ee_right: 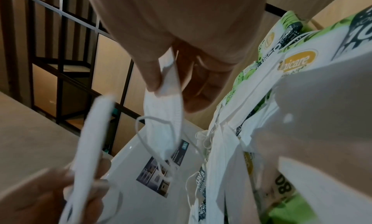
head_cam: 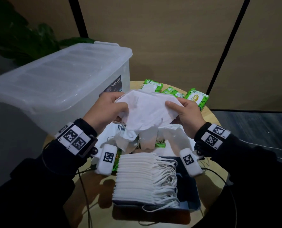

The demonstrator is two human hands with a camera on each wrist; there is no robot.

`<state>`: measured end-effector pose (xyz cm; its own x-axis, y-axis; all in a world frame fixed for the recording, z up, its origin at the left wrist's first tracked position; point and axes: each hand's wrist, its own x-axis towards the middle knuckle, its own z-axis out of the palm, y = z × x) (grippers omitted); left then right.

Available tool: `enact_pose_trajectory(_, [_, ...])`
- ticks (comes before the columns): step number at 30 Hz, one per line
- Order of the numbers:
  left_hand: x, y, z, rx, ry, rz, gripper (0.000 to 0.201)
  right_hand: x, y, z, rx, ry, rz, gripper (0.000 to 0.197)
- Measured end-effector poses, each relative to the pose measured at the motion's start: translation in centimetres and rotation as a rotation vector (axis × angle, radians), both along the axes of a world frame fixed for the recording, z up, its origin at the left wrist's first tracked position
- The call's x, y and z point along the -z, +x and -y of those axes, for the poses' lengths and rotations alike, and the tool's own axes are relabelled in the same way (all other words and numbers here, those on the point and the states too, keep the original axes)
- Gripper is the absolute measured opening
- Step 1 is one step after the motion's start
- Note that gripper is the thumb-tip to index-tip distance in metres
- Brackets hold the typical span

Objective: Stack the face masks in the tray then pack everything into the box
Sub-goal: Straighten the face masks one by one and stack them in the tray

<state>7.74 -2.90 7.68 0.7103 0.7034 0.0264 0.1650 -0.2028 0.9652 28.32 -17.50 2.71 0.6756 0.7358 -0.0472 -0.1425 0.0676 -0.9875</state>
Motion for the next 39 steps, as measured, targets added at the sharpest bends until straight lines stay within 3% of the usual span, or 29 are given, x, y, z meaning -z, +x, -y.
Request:
enact_pose_trajectory(3, [0.0, 0.1, 0.3, 0.053, -0.042, 0.036, 0.022, -0.1, -0.3, 0.1, -0.031, 0.006, -0.013, 0.023])
enact_pose_trajectory(8, [1.0, 0.2, 0.3, 0.159, 0.068, -0.047, 0.031, -0.6, -0.8, 0.3, -0.15, 0.04, 0.052, 0.022])
enact_pose_trajectory(12, [1.5, 0.3, 0.0, 0.099, 0.213, -0.061, 0.014, -0.5, -1.1, 0.2, -0.232, 0.084, 0.076, 0.028])
enact_pose_trajectory(15, [1.8, 0.5, 0.0, 0.08, 0.323, -0.092, 0.021, -0.5, -1.0, 0.1, -0.253, 0.102, 0.104, 0.029])
enact_pose_trajectory(19, [2.3, 0.7, 0.9, 0.212, 0.238, -0.049, 0.025, -0.6, -1.4, 0.1, -0.296, 0.149, 0.156, 0.027])
enact_pose_trajectory(25, [2.5, 1.4, 1.3, 0.111, 0.1, 0.126, 0.031, 0.8, -1.7, -0.1, -0.334, 0.013, 0.268, 0.021])
enact_pose_trajectory(28, [2.3, 1.2, 0.9, 0.004, 0.068, 0.171, 0.024, 0.7, -2.1, -0.2, -0.405, -0.124, 0.172, 0.016])
enact_pose_trajectory(31, [1.9, 0.7, -0.3, -0.104, -0.025, 0.217, 0.02, 0.2, -2.1, 0.0, -0.355, -0.157, 0.172, 0.036])
enact_pose_trajectory(35, [1.8, 0.4, -1.4, -0.177, -0.167, 0.254, 0.026, -1.3, -1.7, -0.2, -0.215, 0.079, -0.142, 0.041])
enact_pose_trajectory(37, [1.8, 0.8, -1.1, -0.191, -0.226, 0.257, 0.022, -2.3, -1.7, 0.1, -0.236, 0.225, -0.333, 0.033])
enact_pose_trajectory(39, [1.8, 1.1, -0.8, -0.188, -0.281, 0.261, 0.021, -2.8, -1.9, 0.3, -0.311, 0.242, -0.395, 0.017])
